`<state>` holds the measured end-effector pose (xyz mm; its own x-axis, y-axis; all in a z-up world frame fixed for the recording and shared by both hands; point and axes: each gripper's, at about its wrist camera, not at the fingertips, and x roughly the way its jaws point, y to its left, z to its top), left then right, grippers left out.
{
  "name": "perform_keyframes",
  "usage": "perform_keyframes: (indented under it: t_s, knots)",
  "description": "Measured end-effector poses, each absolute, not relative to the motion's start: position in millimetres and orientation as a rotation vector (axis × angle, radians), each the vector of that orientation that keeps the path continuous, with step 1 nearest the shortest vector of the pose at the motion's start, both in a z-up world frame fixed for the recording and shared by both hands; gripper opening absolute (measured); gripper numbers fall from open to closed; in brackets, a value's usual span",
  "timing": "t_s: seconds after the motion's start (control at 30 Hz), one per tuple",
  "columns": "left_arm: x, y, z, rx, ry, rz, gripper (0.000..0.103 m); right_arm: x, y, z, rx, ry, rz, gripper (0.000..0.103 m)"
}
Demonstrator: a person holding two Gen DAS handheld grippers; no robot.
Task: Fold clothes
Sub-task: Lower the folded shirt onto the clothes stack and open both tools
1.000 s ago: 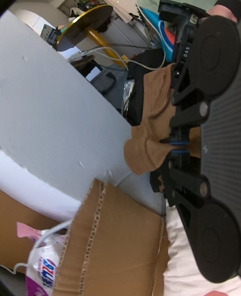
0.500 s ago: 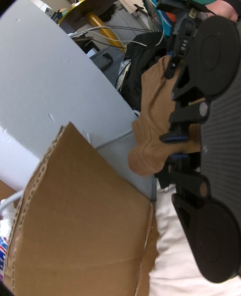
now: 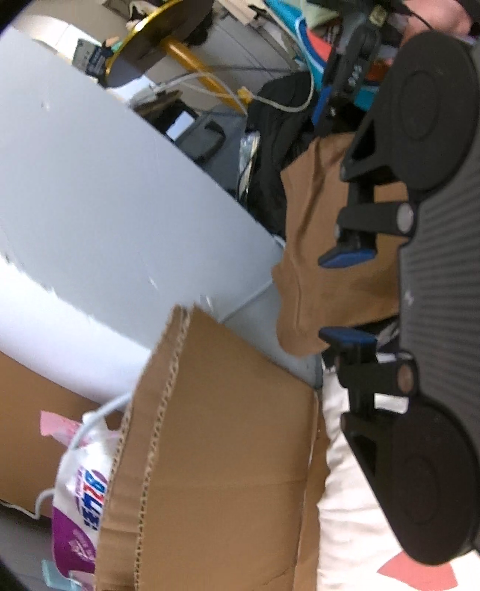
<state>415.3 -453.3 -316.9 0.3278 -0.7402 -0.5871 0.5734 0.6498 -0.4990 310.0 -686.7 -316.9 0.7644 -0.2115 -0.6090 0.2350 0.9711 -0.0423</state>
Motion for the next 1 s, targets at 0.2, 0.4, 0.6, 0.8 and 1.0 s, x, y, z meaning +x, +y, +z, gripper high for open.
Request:
perform_keyframes:
  t_s: [0.2,0.4,0.6,0.8,1.0]
  knots:
    - [398,-466,-317,-0.219,0.907,-0.923,0.036,326,-682,-334,0.039,0.7,-0.215,0.028]
    - [392,-469,-320,-0.21,0.925,-0.931,0.036,343,-703,-354,0.131,0.703,-0.255,0.025]
    - [387,-473,-328,-0.174,0.939,-0.931,0.036,357,-708,-367,0.147,0.715,-0.257,0.025]
    - [380,-468,-326,-0.16,0.932,-0.918,0.035,348,-695,-360,0.105,0.716,-0.244,0.029]
    - [363,-456,-322,-0.146,0.909,-0.867,0.056,313,-680,-357,0.074,0.705,-0.187,0.029]
